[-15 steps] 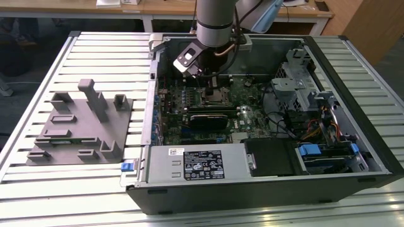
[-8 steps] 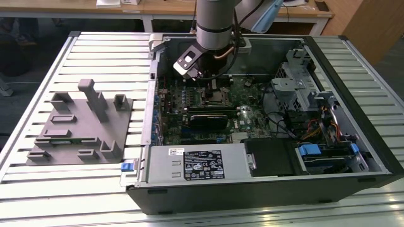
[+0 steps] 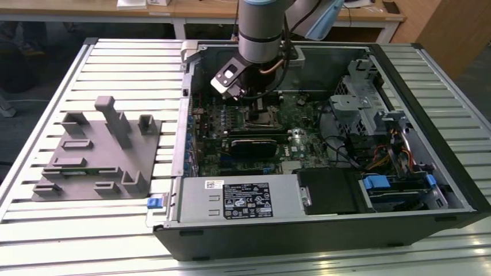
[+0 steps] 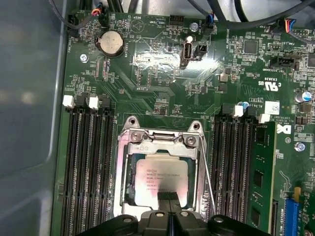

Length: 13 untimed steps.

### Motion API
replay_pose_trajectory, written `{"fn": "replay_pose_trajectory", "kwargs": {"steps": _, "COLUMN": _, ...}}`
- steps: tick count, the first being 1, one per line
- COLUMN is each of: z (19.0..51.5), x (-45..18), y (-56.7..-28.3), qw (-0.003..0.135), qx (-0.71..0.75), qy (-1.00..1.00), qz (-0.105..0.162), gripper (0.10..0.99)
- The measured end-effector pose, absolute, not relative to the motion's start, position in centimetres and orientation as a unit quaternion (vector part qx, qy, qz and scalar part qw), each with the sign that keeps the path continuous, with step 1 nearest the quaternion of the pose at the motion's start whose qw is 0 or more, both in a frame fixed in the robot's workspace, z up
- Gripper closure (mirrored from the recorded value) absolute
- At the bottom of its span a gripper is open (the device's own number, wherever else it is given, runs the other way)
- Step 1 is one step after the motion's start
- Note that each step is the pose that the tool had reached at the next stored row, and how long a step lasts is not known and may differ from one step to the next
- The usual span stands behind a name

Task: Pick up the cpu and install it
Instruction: 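Close the cpu cover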

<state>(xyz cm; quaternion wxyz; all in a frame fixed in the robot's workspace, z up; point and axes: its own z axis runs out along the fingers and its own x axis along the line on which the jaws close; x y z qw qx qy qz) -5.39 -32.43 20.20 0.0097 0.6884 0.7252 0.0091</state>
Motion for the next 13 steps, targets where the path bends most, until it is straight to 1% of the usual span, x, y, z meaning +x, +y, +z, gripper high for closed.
{"fn": "replay_pose_trajectory", "kwargs": {"steps": 13, "z": 20.18, "x": -4.82, "y": -32.29, "qw": 0.010, "qx": 0.688, "qy": 0.725, "qz": 0.010, "gripper": 0.980}}
